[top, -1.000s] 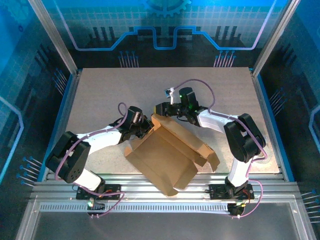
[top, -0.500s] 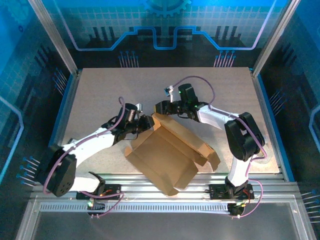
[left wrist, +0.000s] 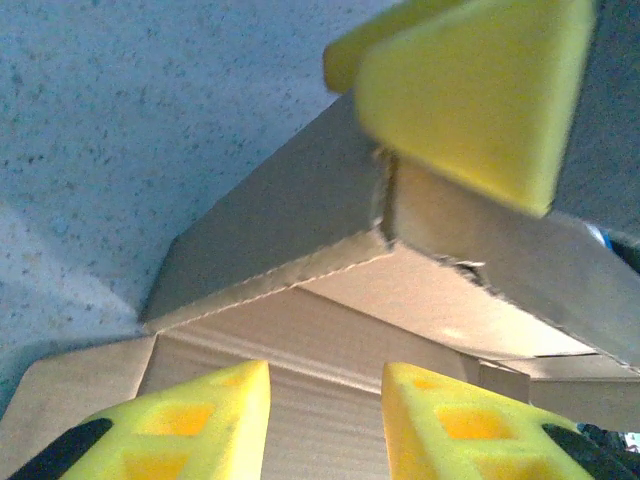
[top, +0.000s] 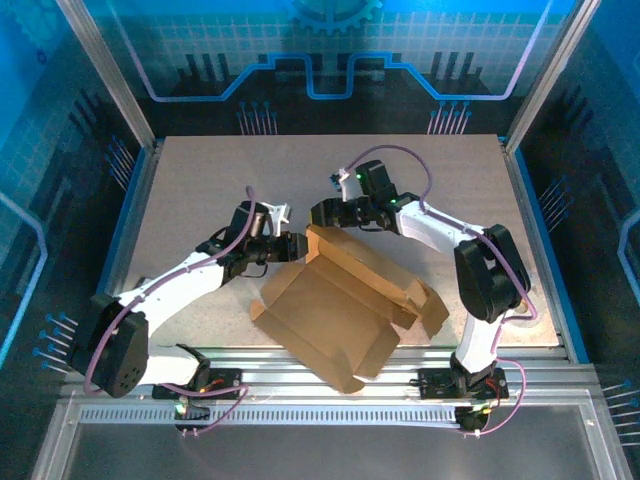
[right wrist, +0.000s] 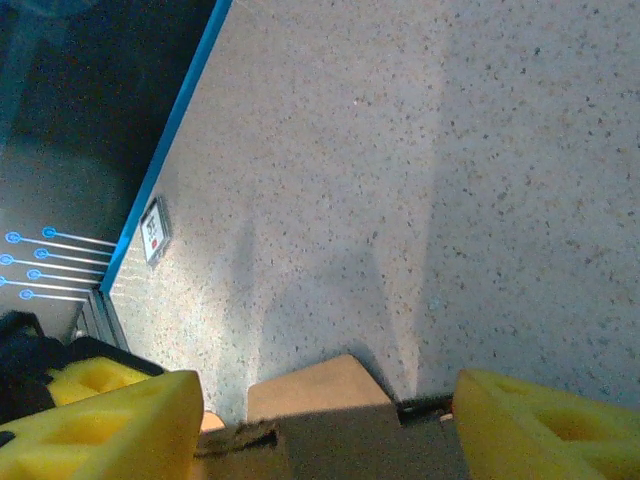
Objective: Fold the paper box
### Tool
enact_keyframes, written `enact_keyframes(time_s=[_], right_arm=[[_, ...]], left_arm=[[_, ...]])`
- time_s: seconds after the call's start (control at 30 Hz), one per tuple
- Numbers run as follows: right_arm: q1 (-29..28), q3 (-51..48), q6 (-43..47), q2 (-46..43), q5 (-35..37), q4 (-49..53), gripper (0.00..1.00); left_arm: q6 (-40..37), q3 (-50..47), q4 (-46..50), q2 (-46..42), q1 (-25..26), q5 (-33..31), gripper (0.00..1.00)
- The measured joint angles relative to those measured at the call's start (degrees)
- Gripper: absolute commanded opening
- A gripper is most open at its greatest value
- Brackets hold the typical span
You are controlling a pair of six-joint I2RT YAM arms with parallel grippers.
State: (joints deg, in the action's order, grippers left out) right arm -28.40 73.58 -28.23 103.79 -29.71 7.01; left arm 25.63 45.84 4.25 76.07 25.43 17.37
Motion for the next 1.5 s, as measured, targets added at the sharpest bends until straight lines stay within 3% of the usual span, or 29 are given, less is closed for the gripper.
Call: enact_keyframes(time_s=[0.2,0.47,0.67,0.9,1.17,1.5], right_arm=[[0.15,0.00,1.09,-2.64,0.83,2.80,0.68],[0.83,-0.68,2.40,-6.05,2.60,5.68,0.68],[1.22,-3.58,4.33,-15.32,6.14,11.89,0.68],[4.00,-10.36,4.87,-28.89,12.35,22.23,0.69],[5.29,-17.40,-0.48,-44.24,21.51,35.95,0.66],[5.05,-20.04,-6.23,-58.21,21.35,46.05,0.62]], left_arm=[[-0.28,2.43,0.28,-1.29,-0.92,0.33,0.40],[-0.11,9.60,3.17,0.24,-3.56,2.14,0.58],[-1.86,18.23,6.93,8.02,-3.69,5.11,0.56],[-3.30,19.28,10.25,13.70,-3.69,7.17,0.53],[-3.15,17.20,9.33,13.97,-3.69,8.63,0.49],[-1.51,13.18,4.39,12.52,-3.63,9.57,0.46]])
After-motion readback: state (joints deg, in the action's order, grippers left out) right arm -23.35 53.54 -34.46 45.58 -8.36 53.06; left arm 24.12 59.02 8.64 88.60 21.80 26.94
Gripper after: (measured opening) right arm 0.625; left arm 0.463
